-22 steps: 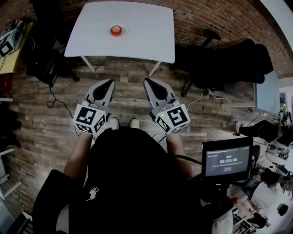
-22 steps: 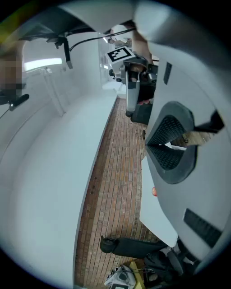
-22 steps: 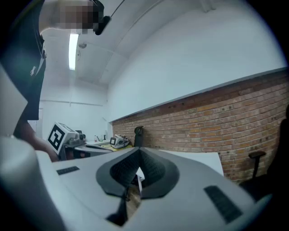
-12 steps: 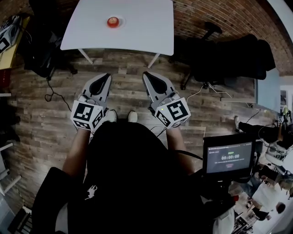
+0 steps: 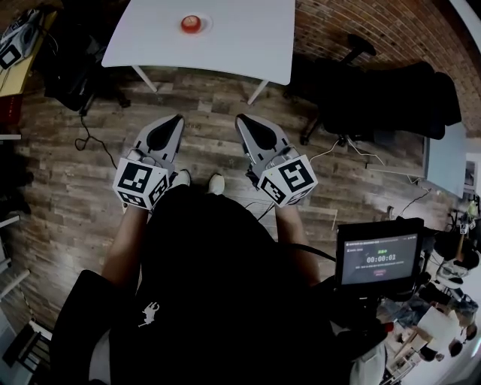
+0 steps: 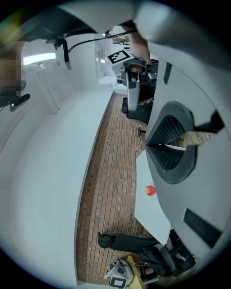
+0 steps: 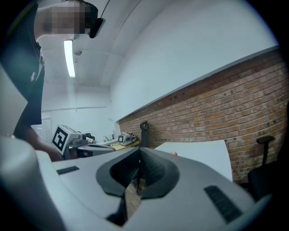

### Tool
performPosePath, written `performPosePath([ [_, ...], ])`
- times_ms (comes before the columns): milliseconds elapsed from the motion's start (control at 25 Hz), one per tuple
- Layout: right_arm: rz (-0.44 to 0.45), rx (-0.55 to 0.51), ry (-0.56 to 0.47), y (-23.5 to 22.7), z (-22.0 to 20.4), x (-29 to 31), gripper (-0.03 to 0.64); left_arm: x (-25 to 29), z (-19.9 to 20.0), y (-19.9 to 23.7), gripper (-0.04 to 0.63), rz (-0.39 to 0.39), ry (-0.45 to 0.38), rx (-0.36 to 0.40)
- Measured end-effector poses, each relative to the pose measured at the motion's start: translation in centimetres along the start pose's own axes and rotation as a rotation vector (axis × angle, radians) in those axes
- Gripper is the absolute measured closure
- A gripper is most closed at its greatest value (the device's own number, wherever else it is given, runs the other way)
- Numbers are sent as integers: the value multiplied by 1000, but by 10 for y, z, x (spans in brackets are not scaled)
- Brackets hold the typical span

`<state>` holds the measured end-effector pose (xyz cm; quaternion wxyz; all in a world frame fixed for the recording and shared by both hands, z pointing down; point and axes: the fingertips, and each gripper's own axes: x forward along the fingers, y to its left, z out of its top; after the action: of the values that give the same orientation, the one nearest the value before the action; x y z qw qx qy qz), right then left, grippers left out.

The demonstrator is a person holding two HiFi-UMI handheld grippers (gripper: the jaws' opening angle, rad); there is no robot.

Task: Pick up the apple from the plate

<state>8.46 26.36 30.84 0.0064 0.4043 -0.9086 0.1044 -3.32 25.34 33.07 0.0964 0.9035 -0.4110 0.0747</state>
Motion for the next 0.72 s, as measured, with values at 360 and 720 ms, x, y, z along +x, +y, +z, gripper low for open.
performPosePath([
  [360,-11,22,-1,-28,0,-22,613,14,8,-5,589,39,-3,-10],
  [720,-7,36,-2,-34,-12,-42,612,18,3,-21,589,35,20,19],
])
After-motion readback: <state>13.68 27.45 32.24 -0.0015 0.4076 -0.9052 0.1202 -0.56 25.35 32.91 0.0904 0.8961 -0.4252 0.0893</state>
